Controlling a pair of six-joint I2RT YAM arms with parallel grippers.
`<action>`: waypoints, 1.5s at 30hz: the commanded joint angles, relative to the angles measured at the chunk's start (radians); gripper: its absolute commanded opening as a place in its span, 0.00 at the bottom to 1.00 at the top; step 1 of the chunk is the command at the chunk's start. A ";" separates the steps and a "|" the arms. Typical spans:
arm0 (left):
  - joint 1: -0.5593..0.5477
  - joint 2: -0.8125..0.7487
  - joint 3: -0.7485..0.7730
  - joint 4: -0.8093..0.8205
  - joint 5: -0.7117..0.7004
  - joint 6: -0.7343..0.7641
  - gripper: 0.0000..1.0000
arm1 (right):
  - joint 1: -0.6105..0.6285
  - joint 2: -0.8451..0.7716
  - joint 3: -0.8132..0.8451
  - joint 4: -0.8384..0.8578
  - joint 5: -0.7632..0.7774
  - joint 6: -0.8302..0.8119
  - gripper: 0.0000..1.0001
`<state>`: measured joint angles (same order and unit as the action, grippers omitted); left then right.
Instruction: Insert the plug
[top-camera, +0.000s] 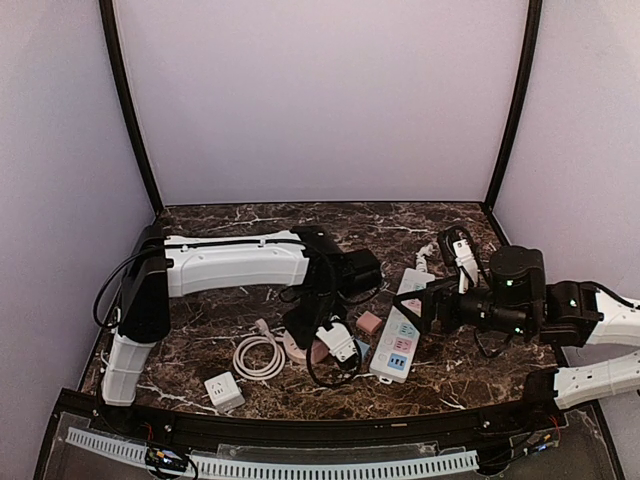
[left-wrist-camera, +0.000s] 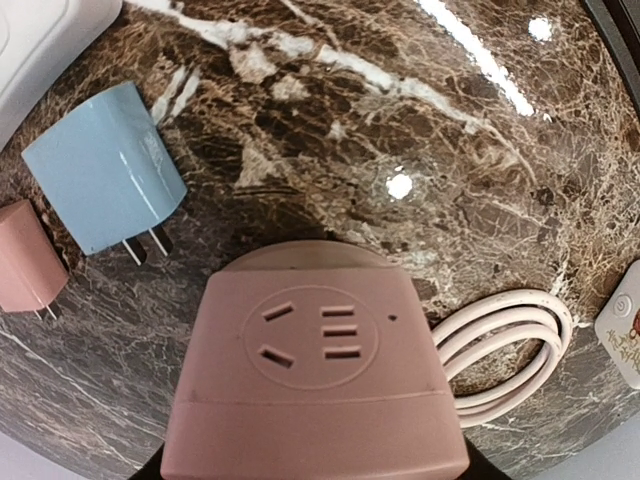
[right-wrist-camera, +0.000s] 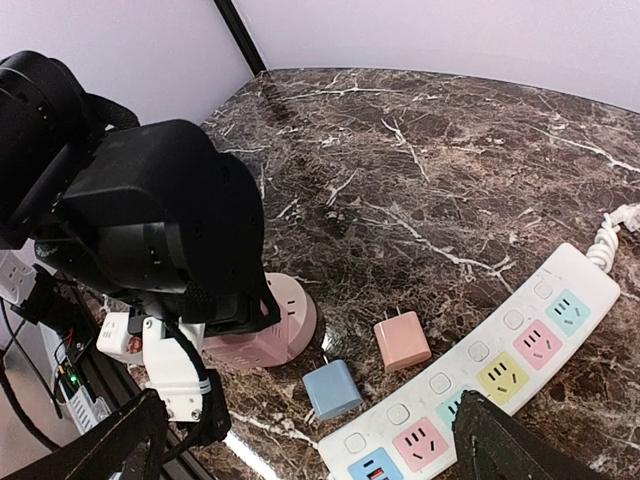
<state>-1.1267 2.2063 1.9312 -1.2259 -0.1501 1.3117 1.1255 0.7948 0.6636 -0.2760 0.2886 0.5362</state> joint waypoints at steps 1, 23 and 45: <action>0.047 0.059 -0.056 0.069 0.059 -0.085 0.31 | 0.007 0.006 -0.012 0.036 0.001 0.005 0.99; 0.080 -0.464 -0.454 0.781 0.205 -0.338 0.99 | 0.008 0.027 -0.006 0.023 0.037 0.020 0.99; 0.032 -0.635 -0.739 1.174 0.031 -0.854 0.99 | 0.010 0.036 -0.002 -0.076 0.106 0.062 0.99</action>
<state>-1.0897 1.6691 1.2888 -0.1307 -0.3500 0.5213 1.1255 0.8230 0.6636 -0.3218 0.3714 0.5606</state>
